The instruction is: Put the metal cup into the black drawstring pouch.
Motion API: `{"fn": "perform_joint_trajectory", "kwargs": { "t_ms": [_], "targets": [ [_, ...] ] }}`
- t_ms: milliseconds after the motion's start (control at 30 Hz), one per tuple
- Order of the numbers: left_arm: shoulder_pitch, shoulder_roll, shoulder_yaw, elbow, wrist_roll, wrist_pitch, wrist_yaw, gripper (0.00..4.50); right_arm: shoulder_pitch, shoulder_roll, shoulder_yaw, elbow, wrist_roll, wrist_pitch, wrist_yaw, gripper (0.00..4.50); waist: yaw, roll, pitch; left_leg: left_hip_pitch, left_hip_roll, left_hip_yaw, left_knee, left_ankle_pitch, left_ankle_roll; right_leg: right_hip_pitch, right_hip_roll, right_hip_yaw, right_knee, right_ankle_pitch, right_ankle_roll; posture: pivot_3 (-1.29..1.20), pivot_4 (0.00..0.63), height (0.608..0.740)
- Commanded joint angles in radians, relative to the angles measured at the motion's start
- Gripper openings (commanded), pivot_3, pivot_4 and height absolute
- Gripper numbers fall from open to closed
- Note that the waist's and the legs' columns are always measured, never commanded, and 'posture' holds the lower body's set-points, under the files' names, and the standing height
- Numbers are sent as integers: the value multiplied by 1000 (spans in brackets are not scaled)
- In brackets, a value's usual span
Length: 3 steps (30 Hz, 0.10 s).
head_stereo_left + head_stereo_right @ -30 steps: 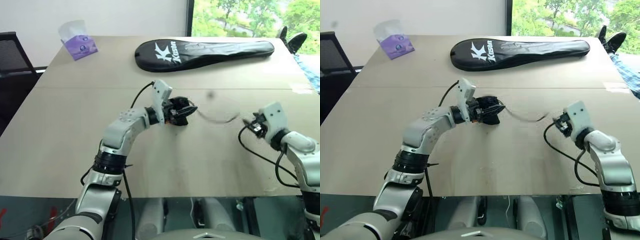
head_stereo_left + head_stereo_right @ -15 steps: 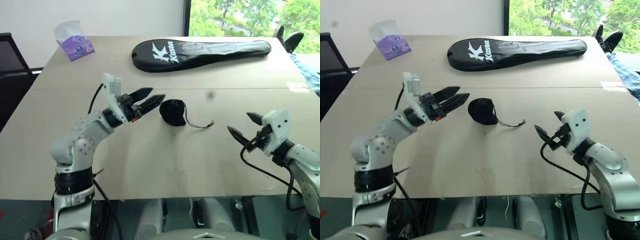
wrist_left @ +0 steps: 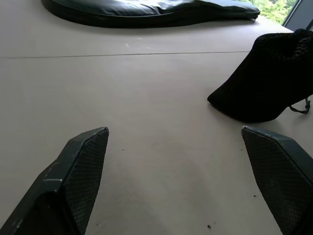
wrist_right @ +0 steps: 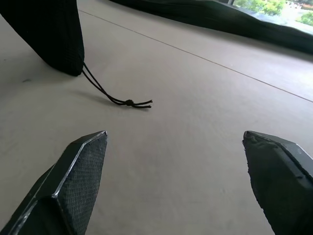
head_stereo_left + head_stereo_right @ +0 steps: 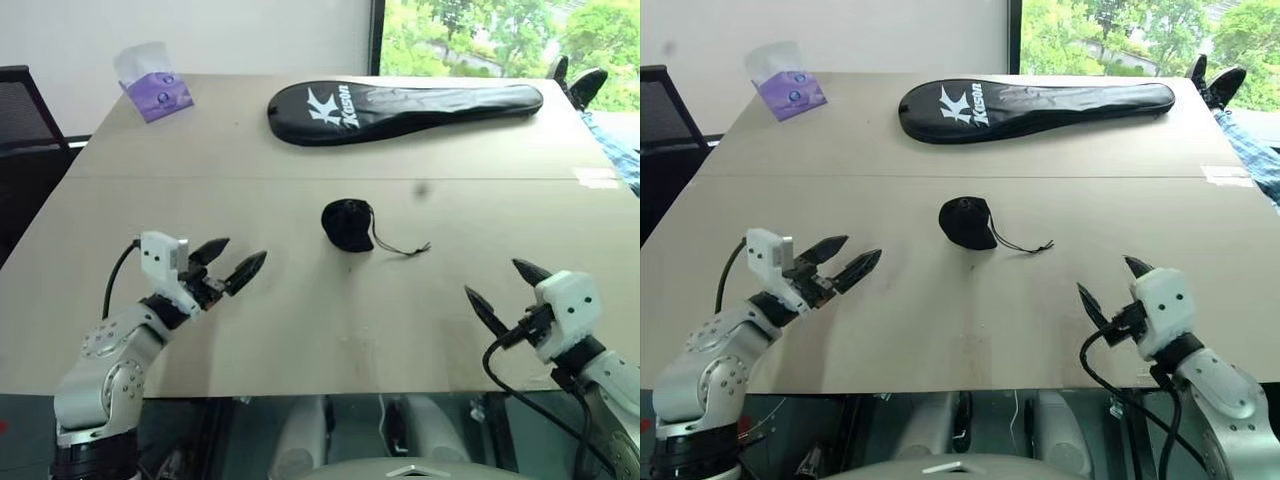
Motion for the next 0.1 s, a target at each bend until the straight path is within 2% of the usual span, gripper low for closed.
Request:
{"fn": "perform_joint_trajectory", "kwargs": {
  "t_ms": [33, 100],
  "targets": [
    [10, -5, 16, -65, -13, -16, 29, 4485, 4, 7, -39, 46, -2, -78, 4, 4500, 0, 0, 0, 4, 0, 0, -1, 0, 0, 3, -2, 0, 0, 0, 0, 0, 150, 740],
    [5, -7, 11, -74, -11, -15, 44, 4485, 3, 5, -41, 87, -6, -114, 14, 4500, -1, 0, 0, 4, 0, 1, -1, 0, 0, 3, -4, 0, 0, 0, 0, 0, 150, 740]
  ]
}}
